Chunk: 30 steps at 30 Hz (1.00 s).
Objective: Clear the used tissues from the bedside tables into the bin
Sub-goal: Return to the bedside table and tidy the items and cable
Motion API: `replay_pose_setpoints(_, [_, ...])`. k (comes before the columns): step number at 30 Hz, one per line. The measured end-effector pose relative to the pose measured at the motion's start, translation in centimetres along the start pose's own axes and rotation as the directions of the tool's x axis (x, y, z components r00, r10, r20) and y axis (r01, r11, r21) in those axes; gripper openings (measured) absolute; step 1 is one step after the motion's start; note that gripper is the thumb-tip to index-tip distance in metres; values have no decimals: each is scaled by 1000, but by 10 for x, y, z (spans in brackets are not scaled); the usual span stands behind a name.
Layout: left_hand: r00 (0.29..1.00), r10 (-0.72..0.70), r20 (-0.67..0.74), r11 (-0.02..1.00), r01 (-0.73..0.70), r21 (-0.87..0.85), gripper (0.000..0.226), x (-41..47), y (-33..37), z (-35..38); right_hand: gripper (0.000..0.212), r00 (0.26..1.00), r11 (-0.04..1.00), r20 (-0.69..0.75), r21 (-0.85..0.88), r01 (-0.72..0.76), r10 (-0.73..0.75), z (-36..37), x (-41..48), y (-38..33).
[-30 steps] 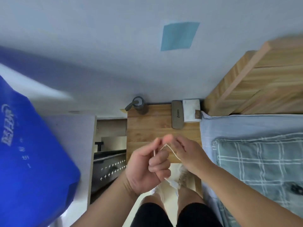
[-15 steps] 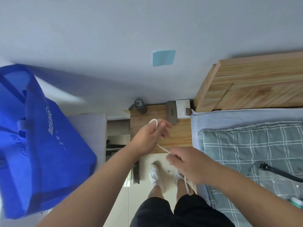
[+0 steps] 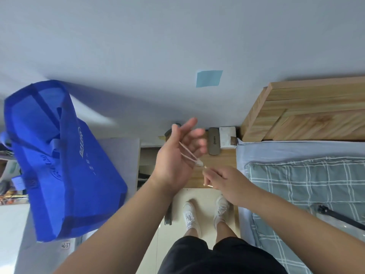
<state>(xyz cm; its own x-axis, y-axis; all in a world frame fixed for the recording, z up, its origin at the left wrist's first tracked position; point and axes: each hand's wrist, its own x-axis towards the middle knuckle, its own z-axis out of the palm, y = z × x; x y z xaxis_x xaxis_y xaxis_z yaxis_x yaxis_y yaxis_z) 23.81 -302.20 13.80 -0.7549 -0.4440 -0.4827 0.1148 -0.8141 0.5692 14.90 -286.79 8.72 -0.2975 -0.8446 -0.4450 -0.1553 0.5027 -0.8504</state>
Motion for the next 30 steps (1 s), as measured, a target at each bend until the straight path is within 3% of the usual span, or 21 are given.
replay_pose_setpoints(2, [983, 152, -102, 966, -127, 225, 50, 12, 4, -9, 41, 1000, 997, 18, -82, 5, -4, 4, -6, 0])
replay_pose_setpoints(3, [975, 208, -81, 864, -145, 482, 48, 14, 3, -14, 40, 1000, 994, 13, -112, 8, -6, 0, -7, -3])
replay_pose_setpoints(4, [974, 225, -15, 657, -140, 741, 47, 12, -1, -20, 39, 1000, 985, 19, -170, 14, -11, -6, -6, -8])
replay_pose_setpoints(6, [988, 104, 117, 196, -136, 971, 43, 7, -15, -33, 36, 996, 921, 79, -383, 72, -45, -21, -3, -21])
replay_pose_setpoints(7, [990, 48, 135, 68, -139, 988, 44, 5, -22, -38, 34, 992, 862, 113, -496, 108, -59, -28, -1, -27])
replay_pose_setpoints(8, [991, 13, 134, 12, -134, 991, 48, 2, -26, -41, 33, 988, 806, 135, -576, 136, -70, -35, 2, -33])
replay_pose_setpoints(10, [994, -37, 105, 60, -103, 993, 66, -6, -28, -43, 32, 986, 763, 147, -628, 154, -79, -48, 7, -40])
replay_pose_setpoints(13, [976, -214, 40, 251, 15, 968, 74, -17, -19, -38, 24, 992, 825, 83, -552, 122, -91, -62, 15, -43])
replay_pose_setpoints(16, [896, -436, 85, 646, 246, 722, 53, -28, -12, -30, 30, 989, 944, -44, -308, 121, -141, -68, 26, -38])
replay_pose_setpoints(18, [903, -388, 186, 845, 268, 463, 49, -28, -6, -20, 35, 986, 987, -91, -94, 134, -142, -56, 25, -32])
replay_pose_setpoints(20, [943, -257, 213, 950, 205, 237, 53, -19, 1, -7, 38, 994, 995, -40, 3, 102, -102, -33, 16, -24])
replay_pose_setpoints(23, [999, -40, 2, 999, 40, 1, 58, 3, 15, -3, 38, 998, 998, 35, -51, 45, -43, -5, 0, -12])
replay_pose_setpoints(24, [997, 45, -62, 997, -41, 67, 55, 9, 15, -9, 37, 999, 996, 30, -84, 34, -32, -3, -3, -10])
replay_pose_setpoints(25, [988, 124, -93, 965, -98, 242, 52, 12, 14, -16, 37, 999, 993, 29, -117, 28, -25, -3, -6, -11])
replay_pose_setpoints(26, [980, 187, -72, 857, -127, 499, 51, 12, 11, -23, 36, 999, 988, 43, -149, 28, -22, -6, -6, -13])
replay_pose_setpoints(28, [980, 189, 58, 410, -133, 903, 55, 7, -4, -36, 33, 993, 969, 113, -244, 43, -15, -14, -6, -22])
replay_pose_setpoints(30, [986, 66, 151, 87, -156, 984, 61, -2, -18, -41, 29, 986, 907, 167, -412, 85, -16, -26, -2, -31])
